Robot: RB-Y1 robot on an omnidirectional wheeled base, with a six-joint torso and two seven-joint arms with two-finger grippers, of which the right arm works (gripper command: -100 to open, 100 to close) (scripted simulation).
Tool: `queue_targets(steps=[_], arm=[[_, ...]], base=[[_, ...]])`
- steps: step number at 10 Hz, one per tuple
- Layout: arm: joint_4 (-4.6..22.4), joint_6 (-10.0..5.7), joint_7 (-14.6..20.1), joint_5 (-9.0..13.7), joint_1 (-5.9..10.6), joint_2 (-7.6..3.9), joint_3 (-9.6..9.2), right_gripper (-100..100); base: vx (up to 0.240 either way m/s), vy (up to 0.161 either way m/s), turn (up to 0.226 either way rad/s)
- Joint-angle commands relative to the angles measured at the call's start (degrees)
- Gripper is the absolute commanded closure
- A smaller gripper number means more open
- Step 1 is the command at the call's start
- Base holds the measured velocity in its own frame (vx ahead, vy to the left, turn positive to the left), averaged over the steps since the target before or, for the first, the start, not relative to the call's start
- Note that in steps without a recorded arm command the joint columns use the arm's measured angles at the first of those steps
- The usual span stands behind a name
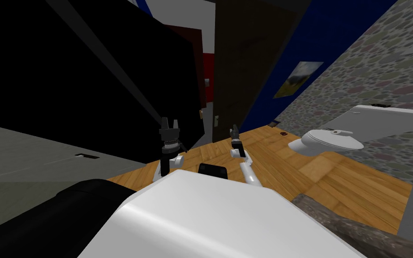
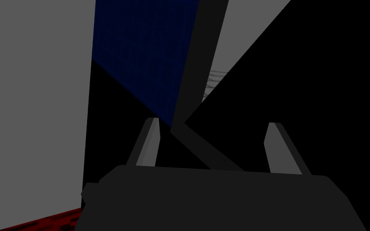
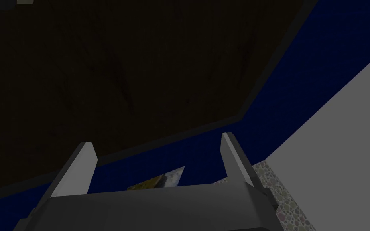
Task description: Push the door open
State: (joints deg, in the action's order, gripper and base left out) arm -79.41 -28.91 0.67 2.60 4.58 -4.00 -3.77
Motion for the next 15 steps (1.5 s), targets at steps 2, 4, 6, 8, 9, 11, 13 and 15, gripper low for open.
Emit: queue_targets(steps=[2, 4, 6, 8, 9, 11, 13, 15], arm=[[3.4, -0.05, 0.0, 0.4, 1.87, -0.13, -0.32, -100], [7.2, 0.04, 0.0, 0.8, 4.19, 0.00, -0.80, -100], [9.5, 0.08, -0.1, 1.1, 5.35, 0.06, -1.03, -100], [12.9, 0.17, -0.1, 1.5, 7.63, 0.22, -1.50, -100], [14.9, 0.21, -0.2, 1.7, 8.72, 0.34, -1.72, -100], [18.8, 0.29, -0.3, 2.1, 10.90, 0.58, -2.17, -100], [22.9, 0.37, -0.3, 2.5, 12.95, 0.87, -2.59, -100], [26.4, 0.44, -0.4, 2.9, 14.92, 1.20, -2.99, -100]], base=[[0.063, -0.061, 0.072], [0.056, -0.044, 0.079], [0.047, -0.045, 0.046], [0.071, -0.065, 0.092], [0.089, -0.070, 0.112], [0.079, -0.086, 0.072], [0.077, -0.072, 0.091], [0.075, -0.062, 0.087]])
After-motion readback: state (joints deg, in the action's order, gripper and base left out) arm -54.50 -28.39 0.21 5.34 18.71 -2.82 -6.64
